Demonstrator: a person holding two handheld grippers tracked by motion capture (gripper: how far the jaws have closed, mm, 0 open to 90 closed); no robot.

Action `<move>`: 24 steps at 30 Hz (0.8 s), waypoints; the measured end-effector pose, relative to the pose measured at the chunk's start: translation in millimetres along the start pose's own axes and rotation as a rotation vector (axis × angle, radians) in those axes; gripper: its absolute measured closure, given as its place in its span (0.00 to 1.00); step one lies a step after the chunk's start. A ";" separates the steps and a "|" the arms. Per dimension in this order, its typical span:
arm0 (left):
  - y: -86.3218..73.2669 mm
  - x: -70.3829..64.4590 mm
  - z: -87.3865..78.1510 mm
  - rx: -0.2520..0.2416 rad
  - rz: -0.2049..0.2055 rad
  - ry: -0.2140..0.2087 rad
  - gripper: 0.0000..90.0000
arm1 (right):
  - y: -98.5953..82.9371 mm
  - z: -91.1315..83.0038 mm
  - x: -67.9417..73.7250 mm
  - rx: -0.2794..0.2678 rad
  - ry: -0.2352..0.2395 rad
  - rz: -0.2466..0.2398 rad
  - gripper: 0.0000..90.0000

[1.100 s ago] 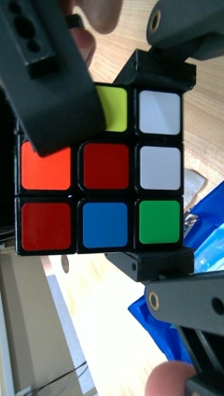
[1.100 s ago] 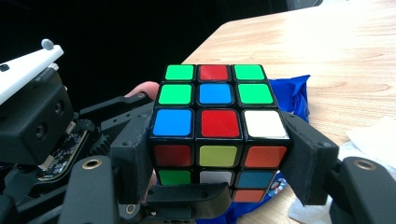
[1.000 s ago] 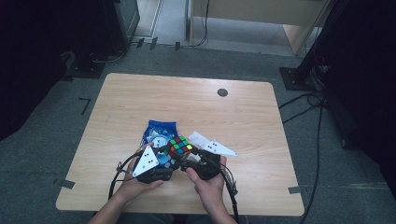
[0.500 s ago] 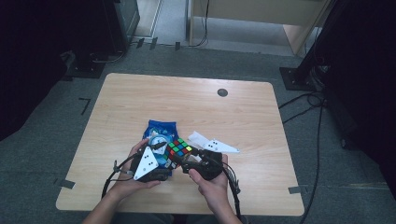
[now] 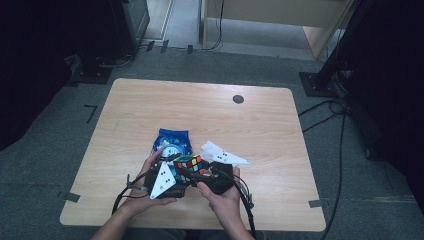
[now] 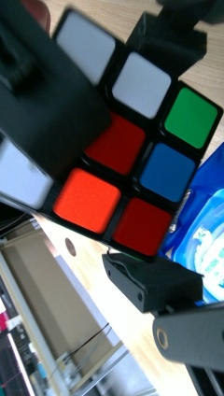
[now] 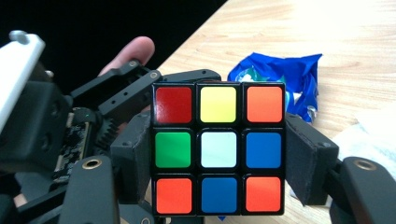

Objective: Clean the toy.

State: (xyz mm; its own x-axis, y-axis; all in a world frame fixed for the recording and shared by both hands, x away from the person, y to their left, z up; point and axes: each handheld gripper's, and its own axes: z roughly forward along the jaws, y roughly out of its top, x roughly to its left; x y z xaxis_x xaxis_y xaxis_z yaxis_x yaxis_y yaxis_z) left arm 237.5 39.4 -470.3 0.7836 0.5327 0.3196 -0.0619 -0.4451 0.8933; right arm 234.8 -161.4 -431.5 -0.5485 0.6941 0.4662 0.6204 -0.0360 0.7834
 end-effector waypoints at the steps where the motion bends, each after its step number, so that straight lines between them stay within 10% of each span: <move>1: -0.3 -1.7 -0.3 -0.007 0.017 -0.001 0.24 | 0.3 0.1 0.0 0.006 -0.005 -0.002 0.38; 10: -0.6 -3.6 -2.3 -0.023 0.016 -0.001 0.38 | 4.3 2.6 -3.4 0.043 0.009 -0.023 0.38; 17: -9.6 21.6 -9.3 -0.014 -0.109 0.033 0.38 | 8.0 -6.3 -11.4 -0.042 0.088 -0.074 0.39; 20: -16.4 38.1 -15.0 -0.015 -0.197 0.065 0.38 | 6.7 -6.9 -22.7 -0.078 -0.003 -0.100 0.39; 24: -18.4 43.6 -19.2 -0.021 -0.217 0.070 0.38 | -7.7 14.1 -50.9 -0.012 -0.179 -0.113 0.39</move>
State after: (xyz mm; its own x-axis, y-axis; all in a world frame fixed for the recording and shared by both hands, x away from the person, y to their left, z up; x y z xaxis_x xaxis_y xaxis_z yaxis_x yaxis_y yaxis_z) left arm 260.9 84.6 -466.8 0.7352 0.6632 0.1401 0.0895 -0.2998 0.9498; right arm 265.8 -186.3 -467.0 -0.5053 0.8110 0.2950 0.5531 0.0420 0.8320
